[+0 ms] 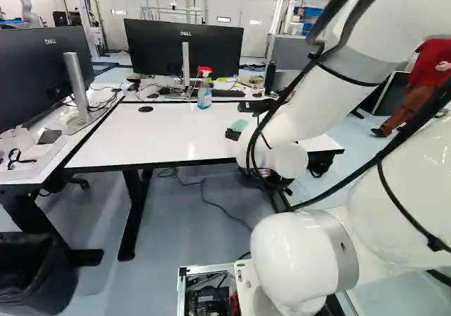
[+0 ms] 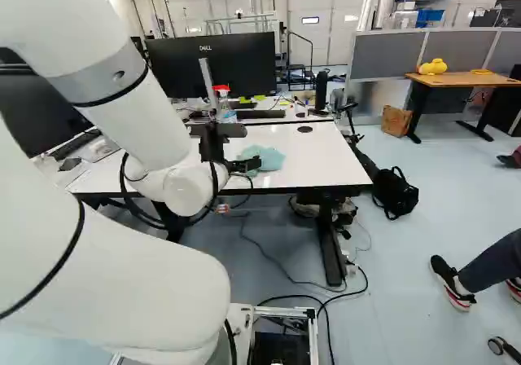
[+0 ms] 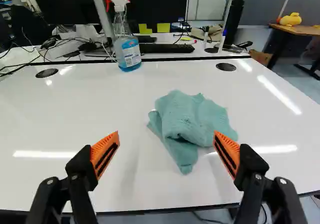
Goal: Clean the table with the green towel
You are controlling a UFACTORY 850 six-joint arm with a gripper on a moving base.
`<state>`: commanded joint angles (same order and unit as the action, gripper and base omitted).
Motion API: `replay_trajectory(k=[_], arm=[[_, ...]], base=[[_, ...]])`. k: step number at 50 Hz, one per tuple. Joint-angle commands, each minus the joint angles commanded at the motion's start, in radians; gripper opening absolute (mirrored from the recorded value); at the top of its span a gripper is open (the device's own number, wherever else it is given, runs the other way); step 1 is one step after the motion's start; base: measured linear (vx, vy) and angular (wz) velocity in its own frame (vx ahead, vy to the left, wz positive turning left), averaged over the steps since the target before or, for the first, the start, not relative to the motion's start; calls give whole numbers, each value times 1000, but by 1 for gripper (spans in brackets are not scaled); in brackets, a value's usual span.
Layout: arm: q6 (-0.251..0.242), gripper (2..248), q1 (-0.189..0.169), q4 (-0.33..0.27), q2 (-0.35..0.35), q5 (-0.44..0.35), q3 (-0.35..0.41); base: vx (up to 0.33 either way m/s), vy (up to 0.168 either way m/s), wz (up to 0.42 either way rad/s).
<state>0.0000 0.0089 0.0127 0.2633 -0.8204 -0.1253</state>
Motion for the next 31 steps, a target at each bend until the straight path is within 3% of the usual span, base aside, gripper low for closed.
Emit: replay_trajectory(k=[31], arm=[[0, 247, -9, -13, 16, -52, 38]], base=[[0, 0, 0]])
